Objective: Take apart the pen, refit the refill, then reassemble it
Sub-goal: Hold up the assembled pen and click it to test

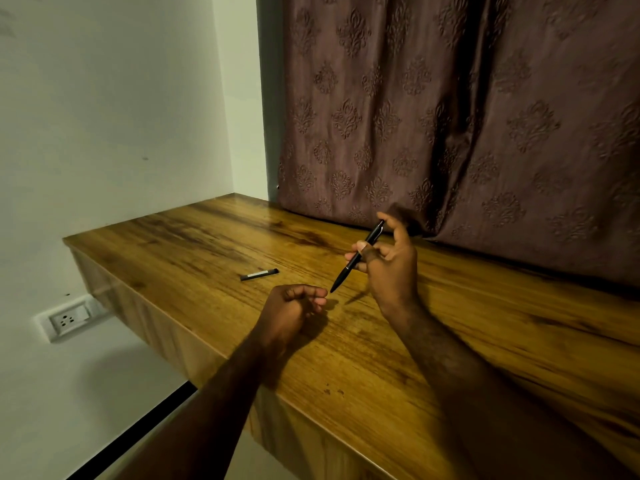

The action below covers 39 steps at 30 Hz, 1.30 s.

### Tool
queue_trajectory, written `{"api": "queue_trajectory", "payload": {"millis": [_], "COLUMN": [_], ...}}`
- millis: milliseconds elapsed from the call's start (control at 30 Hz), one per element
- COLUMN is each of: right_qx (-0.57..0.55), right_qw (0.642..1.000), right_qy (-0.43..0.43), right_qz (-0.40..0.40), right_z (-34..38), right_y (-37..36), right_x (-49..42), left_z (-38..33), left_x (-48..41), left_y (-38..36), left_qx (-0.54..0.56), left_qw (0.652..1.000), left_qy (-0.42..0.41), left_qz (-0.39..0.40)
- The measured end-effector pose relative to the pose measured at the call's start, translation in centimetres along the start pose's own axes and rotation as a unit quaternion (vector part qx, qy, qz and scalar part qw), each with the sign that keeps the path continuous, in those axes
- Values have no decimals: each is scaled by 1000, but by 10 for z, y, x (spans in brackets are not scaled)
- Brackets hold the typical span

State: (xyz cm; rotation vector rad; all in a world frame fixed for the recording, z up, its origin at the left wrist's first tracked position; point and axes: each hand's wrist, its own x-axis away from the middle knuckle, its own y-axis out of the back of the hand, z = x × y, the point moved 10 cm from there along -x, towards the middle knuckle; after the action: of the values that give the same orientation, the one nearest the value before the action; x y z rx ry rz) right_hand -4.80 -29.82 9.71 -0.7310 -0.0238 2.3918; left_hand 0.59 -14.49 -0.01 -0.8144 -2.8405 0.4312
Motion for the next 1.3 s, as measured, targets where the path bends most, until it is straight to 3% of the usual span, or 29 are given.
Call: {"api": "queue_trajectory", "payload": {"millis": [100,200,300,467,567,633,733,867,933,1133,1300], "right_qx": [-5,0,4,16,19,11,-45,-188,-221,-271,-316], "right_qw": [1000,1000,1000,1000,1000,1000,997,969,955,940,927], "right_qy": [0,-3,-6,-13,-13,-20,-59,-154,-188,-201,-195], "right_qz": [-2,-7,-1,21,18,9,-1,-44,-60,-57,-61], "right_z": [-1,-1,1,2,2,1,-1,-9,-8,4,5], "right_y": [0,2,1,-5,-5,-4,-4,-1,0,-12,-14], "right_x": [0,0,1,3,3,2,-1,-3,-3,-10,-19], "left_z": [-16,-12,-13,-5,-18,-17,-8,-19,-19,-4,-6], "left_x": [3,6,5,5,6,8,8,10,14,15,9], "left_y": [10,2,1,-3,11,8,1,8,7,-3,6], "left_qx": [-143,-94,-134,-100,-168,-146,-22,-81,-52,42,6], "left_qw": [985,994,989,995,981,986,999,993,994,991,991], "left_qy": [-80,-53,-51,-8,-75,-68,-11,-53,-48,-27,-46], "left_qz": [-45,-25,-26,4,-57,-46,-25,-67,-84,-127,-126]}}
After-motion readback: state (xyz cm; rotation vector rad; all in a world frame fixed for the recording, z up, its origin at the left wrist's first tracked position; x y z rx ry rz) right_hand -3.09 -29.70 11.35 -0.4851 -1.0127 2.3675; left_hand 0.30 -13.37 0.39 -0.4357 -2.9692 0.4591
